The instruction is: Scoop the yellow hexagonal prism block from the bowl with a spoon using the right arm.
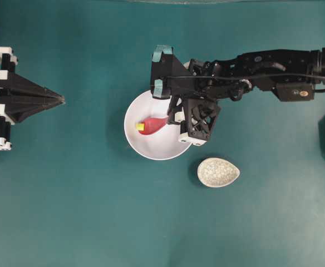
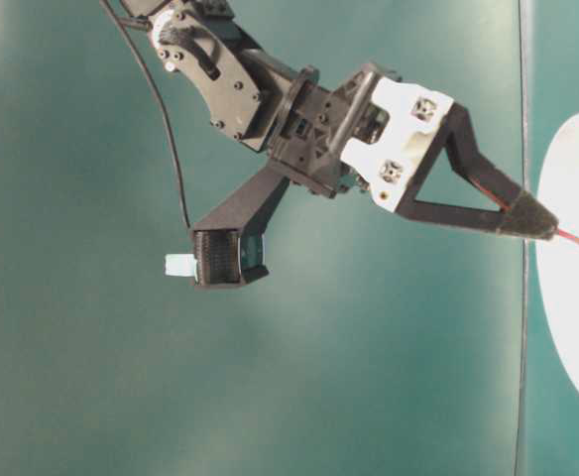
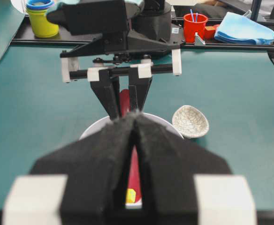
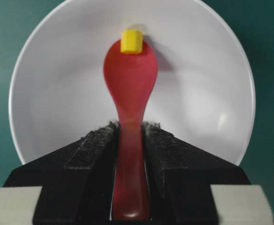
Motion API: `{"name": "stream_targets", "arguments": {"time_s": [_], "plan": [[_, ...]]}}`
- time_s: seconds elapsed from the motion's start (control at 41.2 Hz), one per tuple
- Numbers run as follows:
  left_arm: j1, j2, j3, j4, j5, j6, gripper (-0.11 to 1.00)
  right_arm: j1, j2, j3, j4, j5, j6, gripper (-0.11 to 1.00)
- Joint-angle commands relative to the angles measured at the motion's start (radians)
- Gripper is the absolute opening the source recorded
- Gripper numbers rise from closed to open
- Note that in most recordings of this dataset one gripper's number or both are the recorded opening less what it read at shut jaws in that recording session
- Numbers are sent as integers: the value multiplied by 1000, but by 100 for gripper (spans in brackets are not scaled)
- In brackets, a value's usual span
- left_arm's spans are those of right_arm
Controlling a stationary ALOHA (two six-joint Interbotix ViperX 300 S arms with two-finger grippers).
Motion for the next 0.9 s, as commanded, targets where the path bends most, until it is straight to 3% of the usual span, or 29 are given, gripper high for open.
{"name": "stream_targets", "arguments": {"time_s": [0.0, 0.873], "plan": [[2, 5, -25, 3, -9, 2, 3, 3, -15, -8, 5, -17, 2, 25], [2, 3, -25, 3, -9, 2, 3, 3, -57, 11, 5, -14, 3, 25]]}}
